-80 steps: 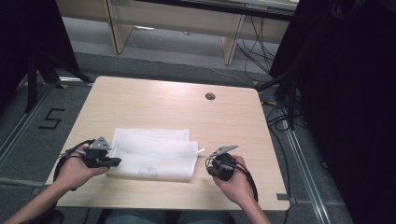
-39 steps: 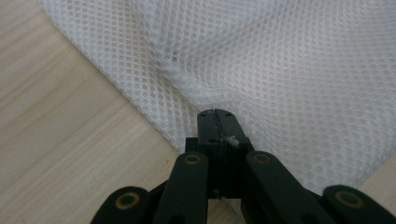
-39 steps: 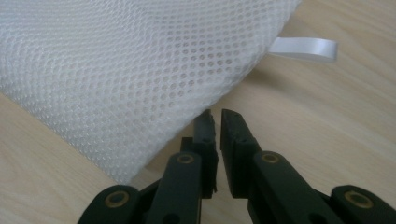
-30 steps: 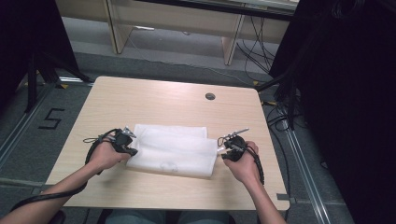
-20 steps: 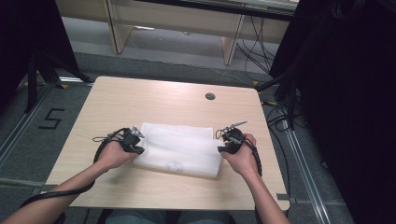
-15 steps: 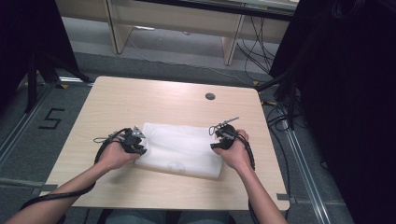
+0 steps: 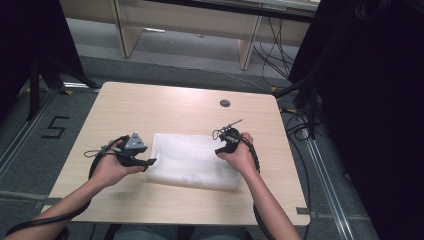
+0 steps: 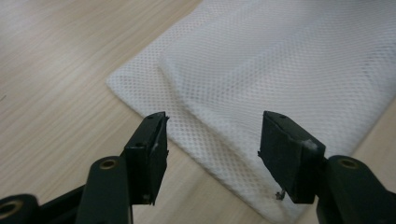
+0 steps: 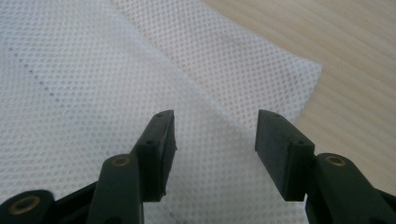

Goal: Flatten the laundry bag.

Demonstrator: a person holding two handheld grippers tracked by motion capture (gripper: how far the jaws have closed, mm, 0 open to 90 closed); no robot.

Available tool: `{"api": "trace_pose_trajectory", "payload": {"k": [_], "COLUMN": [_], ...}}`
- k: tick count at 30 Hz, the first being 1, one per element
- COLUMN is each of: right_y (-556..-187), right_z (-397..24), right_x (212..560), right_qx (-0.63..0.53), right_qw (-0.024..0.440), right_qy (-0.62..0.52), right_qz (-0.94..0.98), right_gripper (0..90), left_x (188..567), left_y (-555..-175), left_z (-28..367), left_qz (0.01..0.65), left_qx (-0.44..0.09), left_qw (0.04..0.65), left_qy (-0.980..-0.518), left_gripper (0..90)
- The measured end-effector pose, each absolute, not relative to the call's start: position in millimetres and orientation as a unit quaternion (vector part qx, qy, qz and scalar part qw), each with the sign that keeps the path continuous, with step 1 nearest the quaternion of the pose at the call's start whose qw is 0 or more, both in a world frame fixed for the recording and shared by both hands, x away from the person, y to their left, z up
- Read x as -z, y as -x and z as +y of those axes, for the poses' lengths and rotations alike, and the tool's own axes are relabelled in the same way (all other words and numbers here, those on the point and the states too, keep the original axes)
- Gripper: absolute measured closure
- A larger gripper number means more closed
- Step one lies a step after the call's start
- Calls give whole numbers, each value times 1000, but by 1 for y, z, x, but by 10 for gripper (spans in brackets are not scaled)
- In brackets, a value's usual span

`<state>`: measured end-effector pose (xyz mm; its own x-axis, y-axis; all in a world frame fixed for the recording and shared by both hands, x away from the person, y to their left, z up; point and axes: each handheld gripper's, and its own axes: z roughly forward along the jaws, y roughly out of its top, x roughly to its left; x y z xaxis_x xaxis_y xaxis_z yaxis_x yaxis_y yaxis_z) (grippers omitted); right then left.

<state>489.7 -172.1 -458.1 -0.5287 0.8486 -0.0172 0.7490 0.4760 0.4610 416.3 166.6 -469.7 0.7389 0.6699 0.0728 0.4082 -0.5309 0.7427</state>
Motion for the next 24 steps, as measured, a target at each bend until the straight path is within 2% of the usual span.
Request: {"api": "trace_pose_trajectory", "payload": {"k": [12,14,16,20,22,23,24], "right_y": [-512,-513,-515,-516,-516,-516,-515], "right_z": [-170,-169,-168,-167,-167,-167,-168], "right_x": [474,477,480,481,481,481,482], "right_qx": [-192,-198,-180,-185,-195,-195,-198], "right_qw": [105,76,97,90,81,81,75], "right_qy": [-462,-459,-444,-444,-448,-448,-454], "right_qz": [860,863,872,872,869,869,865], "right_gripper": [520,552,596,644,768,768,823], "left_x": [477,480,481,484,484,484,484], "left_y": [-401,-400,-400,-399,-400,-400,-400], "left_z": [149,146,144,140,140,140,140], "left_qz": [274,276,273,268,269,269,272], "left_qx": [-134,-124,-121,-121,-117,-117,-119], "left_qw": [355,352,348,343,338,338,337], "left_qy": [-884,-886,-889,-892,-894,-894,-894], "left_gripper": [410,409,407,405,411,420,420]}}
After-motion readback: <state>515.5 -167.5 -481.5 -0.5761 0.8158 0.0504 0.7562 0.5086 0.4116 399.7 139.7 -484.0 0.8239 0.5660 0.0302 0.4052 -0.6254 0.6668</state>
